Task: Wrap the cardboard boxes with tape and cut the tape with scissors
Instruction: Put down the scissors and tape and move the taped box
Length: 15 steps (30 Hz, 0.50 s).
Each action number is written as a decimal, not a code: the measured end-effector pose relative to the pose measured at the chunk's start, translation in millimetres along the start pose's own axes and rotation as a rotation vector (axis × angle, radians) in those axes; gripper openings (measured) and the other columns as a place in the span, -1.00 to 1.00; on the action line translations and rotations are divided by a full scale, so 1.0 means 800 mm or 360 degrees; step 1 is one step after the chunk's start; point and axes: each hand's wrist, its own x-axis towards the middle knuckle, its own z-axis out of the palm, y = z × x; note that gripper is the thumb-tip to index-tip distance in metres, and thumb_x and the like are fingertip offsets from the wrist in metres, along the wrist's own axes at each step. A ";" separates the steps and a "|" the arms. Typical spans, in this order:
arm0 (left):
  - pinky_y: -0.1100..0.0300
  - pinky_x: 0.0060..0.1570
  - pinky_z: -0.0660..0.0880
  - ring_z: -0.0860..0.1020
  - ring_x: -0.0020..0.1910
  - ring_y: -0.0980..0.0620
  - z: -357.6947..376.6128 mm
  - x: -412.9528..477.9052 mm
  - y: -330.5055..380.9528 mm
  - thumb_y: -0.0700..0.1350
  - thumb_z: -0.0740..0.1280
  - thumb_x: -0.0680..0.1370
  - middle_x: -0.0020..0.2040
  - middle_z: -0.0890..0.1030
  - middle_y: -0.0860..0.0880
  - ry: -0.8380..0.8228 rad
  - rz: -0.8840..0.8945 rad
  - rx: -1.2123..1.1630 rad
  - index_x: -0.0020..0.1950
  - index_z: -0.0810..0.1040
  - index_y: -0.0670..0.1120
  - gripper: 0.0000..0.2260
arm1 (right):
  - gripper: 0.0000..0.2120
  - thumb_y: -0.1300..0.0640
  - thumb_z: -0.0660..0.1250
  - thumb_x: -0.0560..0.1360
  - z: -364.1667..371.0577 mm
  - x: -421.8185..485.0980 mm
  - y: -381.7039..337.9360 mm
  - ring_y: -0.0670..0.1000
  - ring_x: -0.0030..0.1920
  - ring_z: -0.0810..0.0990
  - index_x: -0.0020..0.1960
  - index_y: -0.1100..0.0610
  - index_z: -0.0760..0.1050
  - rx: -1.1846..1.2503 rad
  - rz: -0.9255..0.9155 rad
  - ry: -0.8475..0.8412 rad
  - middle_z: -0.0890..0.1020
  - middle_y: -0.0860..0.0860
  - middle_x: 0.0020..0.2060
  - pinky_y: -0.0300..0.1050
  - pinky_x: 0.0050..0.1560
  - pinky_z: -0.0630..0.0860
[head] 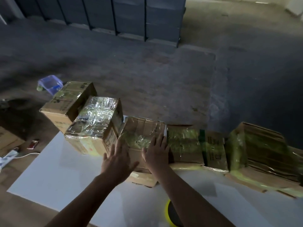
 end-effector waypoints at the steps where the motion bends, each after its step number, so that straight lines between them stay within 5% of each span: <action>1: -0.08 0.37 0.34 0.05 0.53 -0.13 0.005 -0.012 -0.003 0.39 0.18 0.47 0.58 -0.14 -0.09 -0.0020 0.0034 -0.0048 0.56 0.02 -0.07 -0.16 | -0.33 -0.11 0.06 0.60 0.001 0.001 0.002 0.29 0.52 -0.06 0.54 0.27 -0.02 0.0004 -0.0012 -0.0001 -0.04 0.31 0.53 0.29 0.45 0.04; 4: 0.05 0.30 0.45 0.01 0.54 -0.12 0.018 -0.036 -0.016 0.27 0.35 0.45 0.58 -0.09 -0.13 -0.0060 0.0128 -0.0050 0.58 0.01 -0.15 -0.10 | -0.33 -0.08 0.06 0.62 -0.002 0.006 0.001 0.32 0.52 -0.07 0.55 0.29 -0.07 -0.0018 -0.0021 -0.0034 -0.07 0.33 0.52 0.32 0.44 0.03; 7: -0.03 -0.13 0.65 0.45 0.32 -0.25 0.013 -0.036 -0.013 -0.05 0.59 0.32 0.43 0.36 -0.29 0.0135 0.0169 0.0019 0.40 0.42 -0.27 -0.27 | -0.36 -0.06 0.03 0.64 -0.006 0.005 0.002 0.32 0.52 -0.12 0.55 0.27 -0.09 -0.0082 -0.0058 -0.0069 -0.10 0.30 0.53 0.38 0.43 -0.01; 9: -0.06 -0.29 0.64 0.53 0.23 -0.25 0.010 -0.024 -0.008 -0.12 0.59 0.32 0.38 0.43 -0.29 0.0183 0.0167 0.0004 0.34 0.49 -0.25 -0.35 | -0.40 -0.03 0.02 0.65 -0.005 0.000 0.006 0.29 0.53 -0.15 0.55 0.24 -0.06 -0.0122 -0.0149 -0.0037 -0.08 0.26 0.54 0.39 0.42 -0.04; 15: 0.05 0.18 0.51 0.16 0.49 -0.16 0.008 0.030 -0.016 0.00 0.28 0.59 0.58 -0.02 -0.11 0.0053 0.0148 0.0188 0.56 0.03 -0.10 -0.36 | -0.38 -0.19 0.00 0.60 -0.003 0.001 0.017 0.10 0.55 -0.07 0.55 0.13 0.05 -0.0061 -0.0328 0.0051 0.05 0.10 0.56 0.21 0.48 -0.03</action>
